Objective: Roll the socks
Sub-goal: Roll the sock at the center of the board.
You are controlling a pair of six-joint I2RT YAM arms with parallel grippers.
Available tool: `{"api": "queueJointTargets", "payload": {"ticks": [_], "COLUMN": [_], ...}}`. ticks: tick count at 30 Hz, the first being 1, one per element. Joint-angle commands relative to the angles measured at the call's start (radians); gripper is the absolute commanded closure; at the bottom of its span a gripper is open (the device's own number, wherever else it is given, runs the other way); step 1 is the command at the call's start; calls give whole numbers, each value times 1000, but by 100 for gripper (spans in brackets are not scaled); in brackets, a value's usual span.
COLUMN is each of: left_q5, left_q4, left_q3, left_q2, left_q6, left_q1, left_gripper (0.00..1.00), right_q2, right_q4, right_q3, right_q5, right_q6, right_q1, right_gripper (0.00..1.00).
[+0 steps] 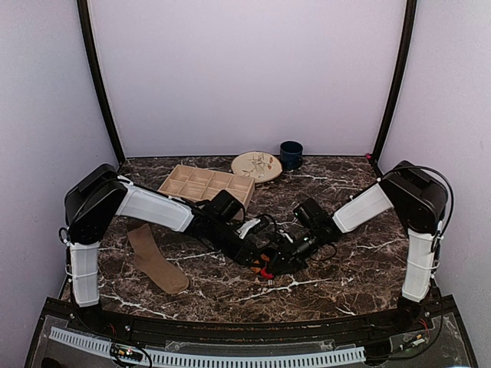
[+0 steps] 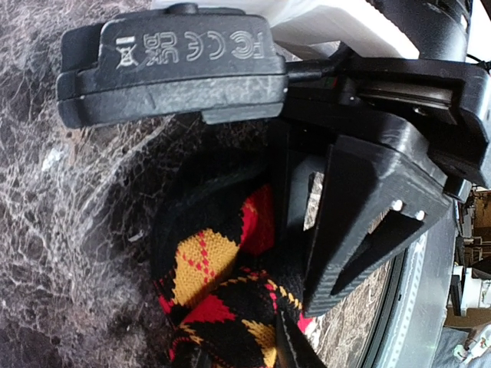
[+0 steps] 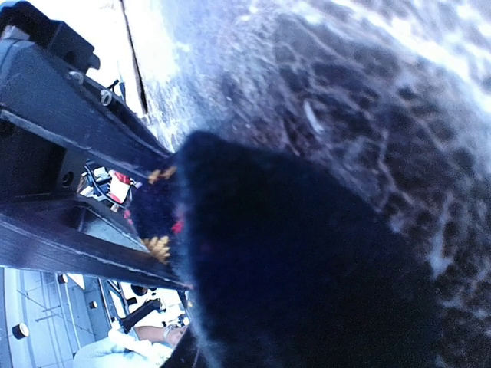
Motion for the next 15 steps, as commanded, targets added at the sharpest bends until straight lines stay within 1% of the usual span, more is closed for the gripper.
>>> {"api": "queueJointTargets", "payload": {"ticks": [1,4,8,15], "left_q5": [21,-2,-31,-59], "left_q4": [-33,-75,-112,-145], "left_q3": [2,18,36,56], "left_q2": [38,58,78,106], "left_q6": [-20,-24,-39,-72], "left_q1": [-15,-15,-15,-15], "left_gripper": [74,76,76,76], "right_q2": [3,-11,-46,-110], "right_q4": [-4,-66,-102,-122], "right_q3": [33,40,35,-7], "right_q5": [166,214,280,364], "right_q6": [-36,-90,-126,-153], "right_q1": [-7,-7,-7,-6], "right_gripper": [78,72,65,59]}}
